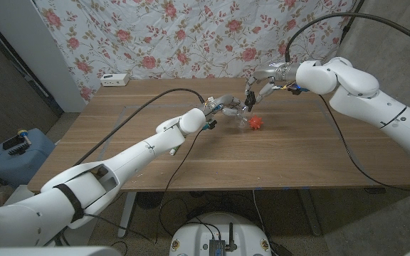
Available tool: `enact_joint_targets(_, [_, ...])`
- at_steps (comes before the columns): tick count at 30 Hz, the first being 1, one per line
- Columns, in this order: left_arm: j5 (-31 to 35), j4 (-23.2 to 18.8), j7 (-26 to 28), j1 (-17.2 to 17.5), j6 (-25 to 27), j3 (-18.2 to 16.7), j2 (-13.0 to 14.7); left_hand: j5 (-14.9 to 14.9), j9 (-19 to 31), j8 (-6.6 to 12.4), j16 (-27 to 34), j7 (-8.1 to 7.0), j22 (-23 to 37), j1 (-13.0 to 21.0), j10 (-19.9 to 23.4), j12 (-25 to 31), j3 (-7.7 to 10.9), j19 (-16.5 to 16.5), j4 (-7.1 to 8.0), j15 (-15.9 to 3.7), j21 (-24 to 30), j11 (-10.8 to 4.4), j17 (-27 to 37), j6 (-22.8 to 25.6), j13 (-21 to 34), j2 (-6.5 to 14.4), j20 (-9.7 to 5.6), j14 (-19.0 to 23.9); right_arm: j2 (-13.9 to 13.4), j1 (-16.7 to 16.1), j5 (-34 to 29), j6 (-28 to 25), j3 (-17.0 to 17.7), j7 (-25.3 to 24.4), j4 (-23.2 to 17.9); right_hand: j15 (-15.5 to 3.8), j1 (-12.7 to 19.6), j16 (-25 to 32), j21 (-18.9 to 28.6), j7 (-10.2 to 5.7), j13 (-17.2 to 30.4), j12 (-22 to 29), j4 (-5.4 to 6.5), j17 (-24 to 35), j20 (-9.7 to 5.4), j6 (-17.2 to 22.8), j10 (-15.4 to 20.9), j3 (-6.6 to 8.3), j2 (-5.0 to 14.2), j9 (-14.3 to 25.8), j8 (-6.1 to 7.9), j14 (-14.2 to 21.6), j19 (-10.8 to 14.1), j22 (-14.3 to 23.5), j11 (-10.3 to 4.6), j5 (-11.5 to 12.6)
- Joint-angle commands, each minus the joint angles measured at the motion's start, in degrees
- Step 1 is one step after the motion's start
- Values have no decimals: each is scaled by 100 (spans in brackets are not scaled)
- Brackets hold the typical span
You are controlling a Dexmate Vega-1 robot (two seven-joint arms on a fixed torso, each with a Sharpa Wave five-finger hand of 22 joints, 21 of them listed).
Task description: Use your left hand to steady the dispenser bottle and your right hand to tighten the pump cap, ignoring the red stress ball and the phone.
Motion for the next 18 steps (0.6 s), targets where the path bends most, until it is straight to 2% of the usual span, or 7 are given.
enact_joint_targets(1, [30, -126, 20, 61, 71, -26, 53, 32, 5, 24, 31, -312, 14, -164, 154, 34, 682, 3, 650, -398, -1, -125, 31, 332, 21, 488, -435, 35, -97, -124, -120, 357, 103, -267, 22, -235, 81, -21, -31, 14, 29, -52, -48, 9, 56, -183, -97, 1, -29, -19, -88, -86, -108, 14, -86, 53])
enact_joint_targets(7, [44, -186, 28, 90, 100, -33, 74, 31, 6, 28, 26, -303, 14, -170, 142, 30, 680, 3, 653, -393, -1, -114, 29, 339, 21, 484, -437, 27, -142, -193, -134, 453, 179, -315, 4, -188, 93, -50, -38, 14, 31, -73, -44, 13, 145, -353, -171, -14, -43, -53, -180, -193, -210, 15, -91, 79])
enact_joint_targets(18, [65, -257, 37, 128, 130, -39, 97, 31, 6, 25, 28, -312, 14, -171, 142, 30, 679, 3, 655, -392, -1, -127, 30, 331, 21, 486, -437, 29, -204, -317, -148, 532, 320, -410, -25, -165, 117, -59, -37, 15, 34, -104, -47, 16, 192, -565, -294, -32, -66, -86, -285, -262, -301, 15, -112, 108])
